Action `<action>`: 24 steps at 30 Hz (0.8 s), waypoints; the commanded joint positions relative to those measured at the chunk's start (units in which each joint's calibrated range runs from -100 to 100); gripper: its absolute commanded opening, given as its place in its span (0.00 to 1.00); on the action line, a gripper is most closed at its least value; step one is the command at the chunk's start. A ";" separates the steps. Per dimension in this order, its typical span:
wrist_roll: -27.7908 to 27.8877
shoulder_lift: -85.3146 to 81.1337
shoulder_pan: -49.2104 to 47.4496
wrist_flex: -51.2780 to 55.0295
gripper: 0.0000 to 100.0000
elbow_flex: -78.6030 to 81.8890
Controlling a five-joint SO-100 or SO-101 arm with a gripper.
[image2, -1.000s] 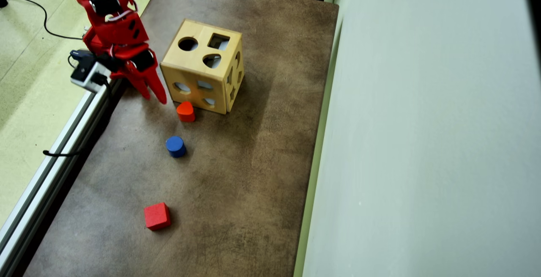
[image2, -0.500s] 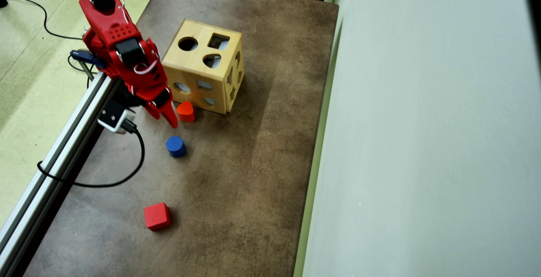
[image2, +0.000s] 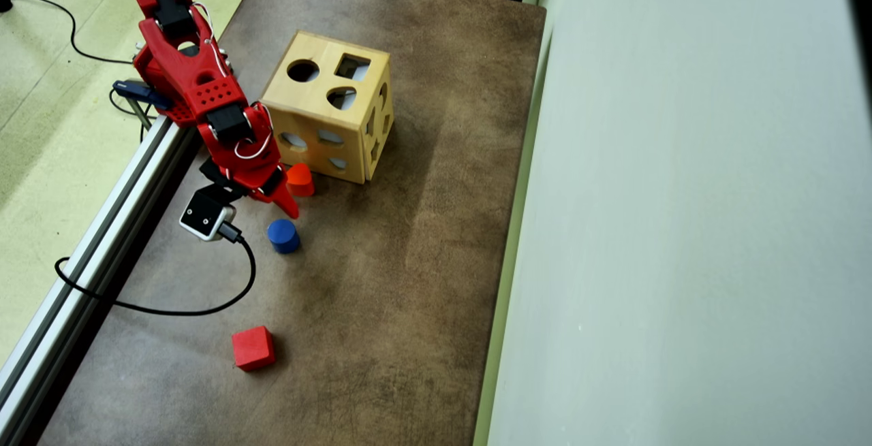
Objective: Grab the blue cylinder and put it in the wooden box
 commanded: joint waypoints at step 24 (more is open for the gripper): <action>0.44 12.22 -0.23 -9.80 0.35 -2.58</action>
